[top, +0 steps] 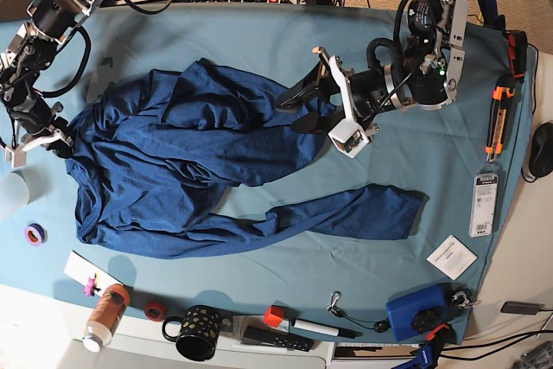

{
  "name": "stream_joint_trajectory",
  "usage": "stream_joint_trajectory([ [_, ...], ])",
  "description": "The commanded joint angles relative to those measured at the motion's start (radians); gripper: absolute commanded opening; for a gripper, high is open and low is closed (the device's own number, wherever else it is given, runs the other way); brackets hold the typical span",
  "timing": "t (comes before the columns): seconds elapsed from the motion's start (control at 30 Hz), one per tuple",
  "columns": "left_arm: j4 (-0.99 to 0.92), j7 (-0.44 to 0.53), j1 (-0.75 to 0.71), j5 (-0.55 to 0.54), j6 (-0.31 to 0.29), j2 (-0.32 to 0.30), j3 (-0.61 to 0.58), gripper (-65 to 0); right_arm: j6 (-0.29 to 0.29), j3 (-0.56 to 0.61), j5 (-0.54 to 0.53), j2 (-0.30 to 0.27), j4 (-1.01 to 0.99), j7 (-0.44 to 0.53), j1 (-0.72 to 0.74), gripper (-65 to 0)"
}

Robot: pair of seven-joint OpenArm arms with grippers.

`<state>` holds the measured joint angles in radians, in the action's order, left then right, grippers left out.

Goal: Layout the t-shirt on the table in an organized manner, then fold the t-shirt properly
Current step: 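Pull the held fabric toward the collar end with the left gripper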

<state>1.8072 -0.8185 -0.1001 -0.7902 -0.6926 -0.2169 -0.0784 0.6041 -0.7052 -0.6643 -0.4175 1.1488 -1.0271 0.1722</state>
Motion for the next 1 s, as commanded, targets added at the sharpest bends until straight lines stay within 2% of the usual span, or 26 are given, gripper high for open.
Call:
stream_joint_trajectory([
  [0.0,0.02,0.006,0.011,-0.024,-0.006,-0.002,0.002,-35.8,0.011,-0.004,-0.027,-0.036,0.016,0.022,0.027,-65.0],
  [0.17,0.02,-0.09,0.011,-0.022,-0.006,-0.002,0.002,-35.8,0.01,-0.005,-0.023,-0.074,0.016,0.025,0.065,-65.0],
  [0.3,0.02,-0.09,0.008,-0.025,-0.006,-0.001,-0.002,-35.8,0.009,-0.005,-0.023,-0.09,0.016,0.024,0.092,-65.0],
  [0.4,0.02,-0.086,0.009,-0.023,-0.006,-0.001,-0.052,-35.8,0.009,-0.005,-0.023,-0.092,0.016,0.024,0.094,-65.0],
  [0.47,0.02,-0.048,0.009,0.023,-0.006,0.001,-0.121,-35.8,0.009,-0.005,-0.023,-0.09,0.016,0.018,0.093,-65.0],
  [0.57,0.02,0.098,0.013,0.192,-0.006,0.003,-0.257,-35.8,0.009,-0.005,-0.023,-0.09,0.016,0.0,0.093,-65.0],
  [0.67,0.02,0.173,0.045,0.354,0.096,0.034,-0.381,-35.8,0.009,-0.005,-0.024,-0.09,0.016,-0.014,0.093,-65.0],
  [0.87,0.02,0.172,0.138,0.57,0.217,0.138,-0.561,-35.8,0.009,-0.003,-0.023,-0.089,0.016,-0.025,0.093,-65.0],
  [0.97,0.02,0.173,0.165,0.694,0.283,0.16,-0.65,-35.8,0.009,-0.003,-0.019,-0.089,0.016,-0.025,0.093,-65.0],
])
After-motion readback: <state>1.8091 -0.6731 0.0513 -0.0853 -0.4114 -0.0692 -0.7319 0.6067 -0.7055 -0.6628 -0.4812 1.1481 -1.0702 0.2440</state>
